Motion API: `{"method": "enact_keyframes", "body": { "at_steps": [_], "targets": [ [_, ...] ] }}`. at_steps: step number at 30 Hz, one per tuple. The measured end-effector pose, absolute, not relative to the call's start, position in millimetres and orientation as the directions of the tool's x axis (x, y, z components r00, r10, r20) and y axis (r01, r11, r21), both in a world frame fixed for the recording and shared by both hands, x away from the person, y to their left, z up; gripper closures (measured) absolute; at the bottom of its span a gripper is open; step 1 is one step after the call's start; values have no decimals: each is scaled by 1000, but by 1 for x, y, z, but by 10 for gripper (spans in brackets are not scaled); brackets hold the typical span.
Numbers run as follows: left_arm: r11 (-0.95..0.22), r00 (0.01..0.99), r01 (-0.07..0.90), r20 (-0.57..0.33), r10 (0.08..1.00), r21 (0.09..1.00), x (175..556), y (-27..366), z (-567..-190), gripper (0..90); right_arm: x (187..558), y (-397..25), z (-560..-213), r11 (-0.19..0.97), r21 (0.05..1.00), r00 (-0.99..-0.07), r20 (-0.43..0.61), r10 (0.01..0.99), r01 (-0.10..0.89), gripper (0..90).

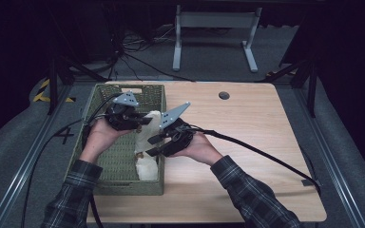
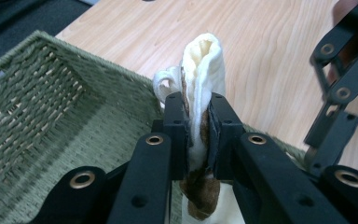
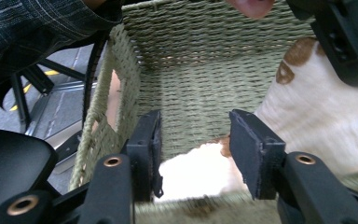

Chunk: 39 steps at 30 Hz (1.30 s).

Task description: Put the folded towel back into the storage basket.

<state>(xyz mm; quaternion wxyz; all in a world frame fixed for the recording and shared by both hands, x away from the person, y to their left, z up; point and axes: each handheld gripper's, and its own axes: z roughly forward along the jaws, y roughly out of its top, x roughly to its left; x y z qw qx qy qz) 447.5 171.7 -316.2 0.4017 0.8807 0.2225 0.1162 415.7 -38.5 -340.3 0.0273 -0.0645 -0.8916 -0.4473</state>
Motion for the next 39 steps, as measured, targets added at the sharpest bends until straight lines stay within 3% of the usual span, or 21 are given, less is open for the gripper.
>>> {"method": "enact_keyframes", "body": {
  "at_steps": [8,24,28,34,39],
  "targets": [
    [-602,861,308,54,506,737,466,163,-313,801,414,-63,-331,570,809,-989,86,121,140,507],
    [-590,804,433,4,594,681,506,158,-337,782,412,-123,-326,559,816,-982,59,180,152,493],
    [-578,789,443,9,614,685,513,157,-338,728,414,-136,-326,551,819,-979,60,193,159,493],
    [-551,777,447,-2,629,705,512,155,-326,559,417,-153,-327,542,822,-974,68,214,176,487],
    [-519,785,439,-32,618,734,502,144,-319,480,420,-163,-328,541,819,-971,74,229,190,475]
  ]
}}
